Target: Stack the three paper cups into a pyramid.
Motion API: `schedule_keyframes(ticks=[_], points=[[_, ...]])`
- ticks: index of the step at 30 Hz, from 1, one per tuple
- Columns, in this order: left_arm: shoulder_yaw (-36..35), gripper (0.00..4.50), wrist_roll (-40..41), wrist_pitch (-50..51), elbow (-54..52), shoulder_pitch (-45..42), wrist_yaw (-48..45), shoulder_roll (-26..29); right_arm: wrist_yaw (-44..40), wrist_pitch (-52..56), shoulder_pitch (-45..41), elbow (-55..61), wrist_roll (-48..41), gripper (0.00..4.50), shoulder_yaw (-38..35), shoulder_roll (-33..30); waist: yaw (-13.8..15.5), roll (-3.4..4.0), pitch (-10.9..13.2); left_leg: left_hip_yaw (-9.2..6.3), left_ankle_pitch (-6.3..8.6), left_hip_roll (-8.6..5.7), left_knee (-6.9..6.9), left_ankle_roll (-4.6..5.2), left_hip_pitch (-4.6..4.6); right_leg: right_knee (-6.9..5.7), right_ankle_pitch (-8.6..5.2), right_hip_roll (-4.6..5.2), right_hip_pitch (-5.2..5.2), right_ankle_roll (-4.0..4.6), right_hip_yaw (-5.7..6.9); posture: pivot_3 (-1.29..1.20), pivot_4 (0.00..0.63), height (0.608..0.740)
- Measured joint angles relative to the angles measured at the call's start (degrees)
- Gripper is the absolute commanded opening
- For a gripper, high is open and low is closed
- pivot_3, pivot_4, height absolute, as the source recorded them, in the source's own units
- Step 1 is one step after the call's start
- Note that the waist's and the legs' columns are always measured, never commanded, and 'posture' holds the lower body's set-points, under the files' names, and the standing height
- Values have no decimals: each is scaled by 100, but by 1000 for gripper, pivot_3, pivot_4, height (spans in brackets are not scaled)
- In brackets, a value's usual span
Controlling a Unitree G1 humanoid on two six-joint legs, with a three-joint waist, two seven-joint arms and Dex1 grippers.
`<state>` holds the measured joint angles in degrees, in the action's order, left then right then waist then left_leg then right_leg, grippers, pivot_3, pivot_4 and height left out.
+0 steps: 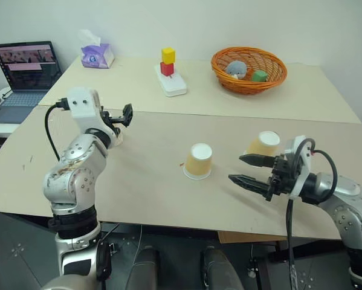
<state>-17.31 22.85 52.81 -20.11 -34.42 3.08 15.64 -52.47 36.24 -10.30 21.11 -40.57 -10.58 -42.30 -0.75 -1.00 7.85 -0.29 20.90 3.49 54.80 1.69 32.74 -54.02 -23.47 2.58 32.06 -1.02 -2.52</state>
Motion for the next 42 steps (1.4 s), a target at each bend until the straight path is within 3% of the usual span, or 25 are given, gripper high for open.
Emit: schedule_keyframes(ticks=[14,29,42], points=[[44,4412,-510,-59,524,-149,278,108,20,0,61,61,-5,4500,16,0,-4,0,0,0,0,0,0,0,1,-1,0,1,1,0,-1,0,150,658],[72,4412,-903,-794,1619,-350,460,-74,139,0,216,172,-12,4500,4,0,-9,0,0,-2,0,-1,1,0,3,-2,0,2,2,0,0,0,150,658],[61,4412,-1254,-1042,1865,-342,688,-40,178,0,246,192,-14,4500,1,0,-5,0,0,-4,0,-2,1,0,5,-2,0,4,2,0,2,0,150,658]])
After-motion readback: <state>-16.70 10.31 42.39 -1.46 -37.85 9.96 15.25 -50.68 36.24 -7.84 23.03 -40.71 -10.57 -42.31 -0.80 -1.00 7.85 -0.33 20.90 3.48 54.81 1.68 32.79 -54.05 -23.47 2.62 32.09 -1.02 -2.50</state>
